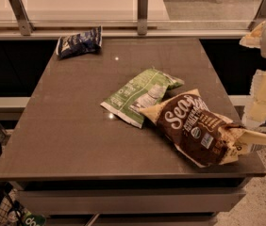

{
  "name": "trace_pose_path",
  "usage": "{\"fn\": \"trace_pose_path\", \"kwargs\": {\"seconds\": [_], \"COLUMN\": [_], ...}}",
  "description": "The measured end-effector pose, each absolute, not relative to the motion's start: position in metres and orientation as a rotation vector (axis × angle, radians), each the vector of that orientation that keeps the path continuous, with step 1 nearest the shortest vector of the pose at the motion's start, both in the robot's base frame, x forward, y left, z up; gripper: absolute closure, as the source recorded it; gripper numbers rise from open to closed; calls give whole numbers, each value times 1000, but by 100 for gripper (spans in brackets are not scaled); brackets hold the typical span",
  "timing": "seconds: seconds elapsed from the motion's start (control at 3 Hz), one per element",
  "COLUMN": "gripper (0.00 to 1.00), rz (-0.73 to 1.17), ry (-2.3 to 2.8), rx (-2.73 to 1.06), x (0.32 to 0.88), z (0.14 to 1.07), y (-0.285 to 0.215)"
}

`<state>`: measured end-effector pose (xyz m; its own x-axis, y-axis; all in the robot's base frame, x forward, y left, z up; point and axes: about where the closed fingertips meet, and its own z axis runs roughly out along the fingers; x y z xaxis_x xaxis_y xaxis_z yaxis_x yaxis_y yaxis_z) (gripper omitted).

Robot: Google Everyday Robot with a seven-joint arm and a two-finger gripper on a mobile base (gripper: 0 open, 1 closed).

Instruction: Move brown chip bag near blue chip bag

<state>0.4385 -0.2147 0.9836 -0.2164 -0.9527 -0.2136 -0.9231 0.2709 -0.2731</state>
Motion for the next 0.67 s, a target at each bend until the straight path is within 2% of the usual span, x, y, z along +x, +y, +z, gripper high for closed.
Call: {"fn": "trace_pose_path", "kwargs": {"seconds": [0.67], "gripper": [0], "rz": [-108], "ry": [2287], "rx": [-1718], "x": [435], "z": [959], "y": [-206]}}
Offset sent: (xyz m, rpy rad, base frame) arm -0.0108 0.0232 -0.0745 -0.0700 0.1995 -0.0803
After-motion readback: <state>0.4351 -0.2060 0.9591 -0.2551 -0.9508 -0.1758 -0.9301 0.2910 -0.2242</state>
